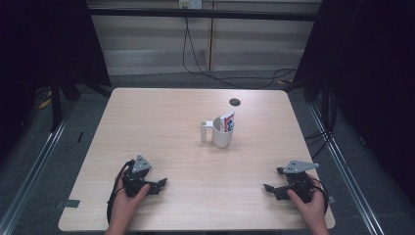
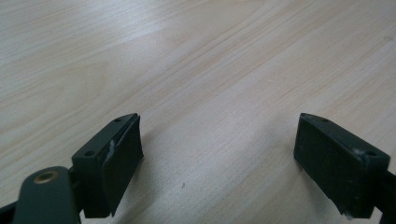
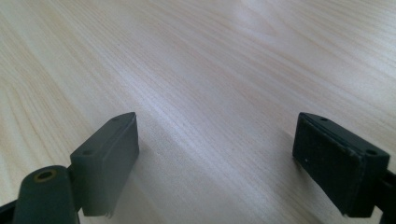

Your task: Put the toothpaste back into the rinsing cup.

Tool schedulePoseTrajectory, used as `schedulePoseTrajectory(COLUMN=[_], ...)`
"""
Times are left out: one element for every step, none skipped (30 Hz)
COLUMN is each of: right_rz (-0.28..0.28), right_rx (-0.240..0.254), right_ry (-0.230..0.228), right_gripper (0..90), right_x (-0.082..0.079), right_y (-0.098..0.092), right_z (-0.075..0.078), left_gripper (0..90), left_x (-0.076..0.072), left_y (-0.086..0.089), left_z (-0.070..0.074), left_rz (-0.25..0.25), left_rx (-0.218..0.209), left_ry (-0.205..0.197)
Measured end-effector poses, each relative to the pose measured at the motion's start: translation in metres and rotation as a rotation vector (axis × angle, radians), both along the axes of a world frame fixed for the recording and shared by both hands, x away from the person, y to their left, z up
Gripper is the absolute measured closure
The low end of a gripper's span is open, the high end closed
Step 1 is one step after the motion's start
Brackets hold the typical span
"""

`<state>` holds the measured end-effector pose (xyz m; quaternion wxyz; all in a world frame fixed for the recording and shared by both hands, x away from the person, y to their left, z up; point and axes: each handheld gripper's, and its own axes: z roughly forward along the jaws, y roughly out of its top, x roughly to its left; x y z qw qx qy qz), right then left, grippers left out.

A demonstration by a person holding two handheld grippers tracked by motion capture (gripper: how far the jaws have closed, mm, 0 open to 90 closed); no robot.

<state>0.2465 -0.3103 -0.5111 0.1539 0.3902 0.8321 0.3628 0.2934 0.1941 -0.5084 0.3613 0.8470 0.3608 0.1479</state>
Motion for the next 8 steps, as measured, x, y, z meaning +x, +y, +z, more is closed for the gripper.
schedulePoseTrajectory(right_rz=[-0.001, -0.001, -0.001, -0.001, -0.001, -0.019, -0.019, -0.047], right_rx=[0.0, 0.0, 0.0, 0.0, 0.0, -0.003, -0.003, 0.0], right_ry=[0.001, 0.001, 0.001, 0.001, 0.001, 0.004, 0.004, 0.005], right_gripper=[14.1, 14.1, 14.0, 13.8, 13.8, 13.0, 13.0, 12.2], right_x=[0.0, 0.0, 0.0, 0.0001, 0.0001, 0.0003, 0.0003, 0.0007], right_y=[0.0, 0.0, 0.0001, 0.0, 0.0, 0.0017, 0.0017, 0.0053], right_z=[0.0, 0.0, 0.0, 0.0, 0.0, 0.0001, 0.0001, -0.0001], left_gripper=[15.1, 15.1, 15.1, 15.1, 15.1, 15.0, 15.1, 15.0], left_x=[0.0, 0.0, 0.0, 0.0, 0.0, 0.0, 0.0, 0.0], left_y=[0.0, 0.0, 0.0, 0.0, 0.0, 0.0, 0.0, 0.0], left_z=[0.0, 0.0, 0.0, 0.0, 0.0, 0.0, 0.0, 0.0], left_rz=[0.0, 0.0, 0.0, 0.0, 0.0, 0.0, 0.0, 0.0], left_rx=[0.0, 0.0, 0.0, 0.0, 0.0, 0.0, 0.0, 0.0], left_ry=[0.0, 0.0, 0.0, 0.0, 0.0, 0.0, 0.0, 0.0])
